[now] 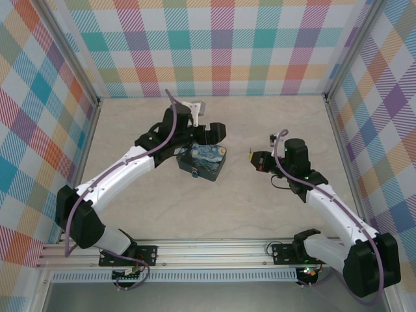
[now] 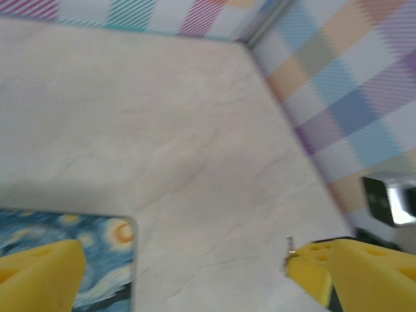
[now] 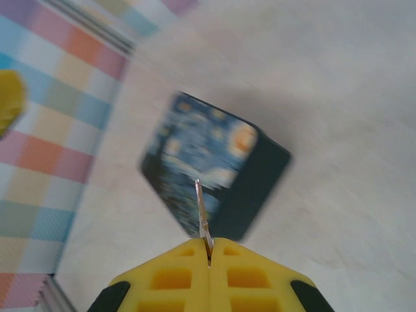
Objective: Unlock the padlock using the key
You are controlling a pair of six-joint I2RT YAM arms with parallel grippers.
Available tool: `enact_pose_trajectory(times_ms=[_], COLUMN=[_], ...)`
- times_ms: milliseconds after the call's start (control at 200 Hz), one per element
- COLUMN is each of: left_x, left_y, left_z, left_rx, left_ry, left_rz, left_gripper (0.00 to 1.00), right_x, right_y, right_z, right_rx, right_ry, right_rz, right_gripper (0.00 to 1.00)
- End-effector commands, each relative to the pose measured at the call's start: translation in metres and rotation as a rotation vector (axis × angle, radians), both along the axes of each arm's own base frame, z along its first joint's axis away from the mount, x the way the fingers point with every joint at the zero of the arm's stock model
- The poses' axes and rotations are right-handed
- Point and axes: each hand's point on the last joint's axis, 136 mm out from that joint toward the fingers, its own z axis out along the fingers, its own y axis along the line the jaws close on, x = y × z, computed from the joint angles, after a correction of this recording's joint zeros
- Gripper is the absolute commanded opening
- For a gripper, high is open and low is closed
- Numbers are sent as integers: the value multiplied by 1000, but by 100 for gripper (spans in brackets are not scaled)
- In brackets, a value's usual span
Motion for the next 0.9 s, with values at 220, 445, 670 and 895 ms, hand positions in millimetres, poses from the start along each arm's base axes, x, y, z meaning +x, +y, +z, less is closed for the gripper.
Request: enact_pose_trajectory(times_ms=[220,445,670,895], left_x=[-39,-44,-47,-49], left_y=[-49,-66,-71,-70], left_z=[88,78,67,66], left_rx=[-339,-354,-330,-320], left_ry=[-134,-86,-72,-75], left_rz=[-356,-454,-479,-483], left_gripper=[70,53,41,14], right_x=[-18,-23,-23,-20], right_y=[50,59,61,60], right_z=[119,137,141,140], right_rx=[264,276,294,299], right_ry=[-346,-377,-365,-356], right_rz=[313,350,347,326], right_gripper=[0,0,0,1])
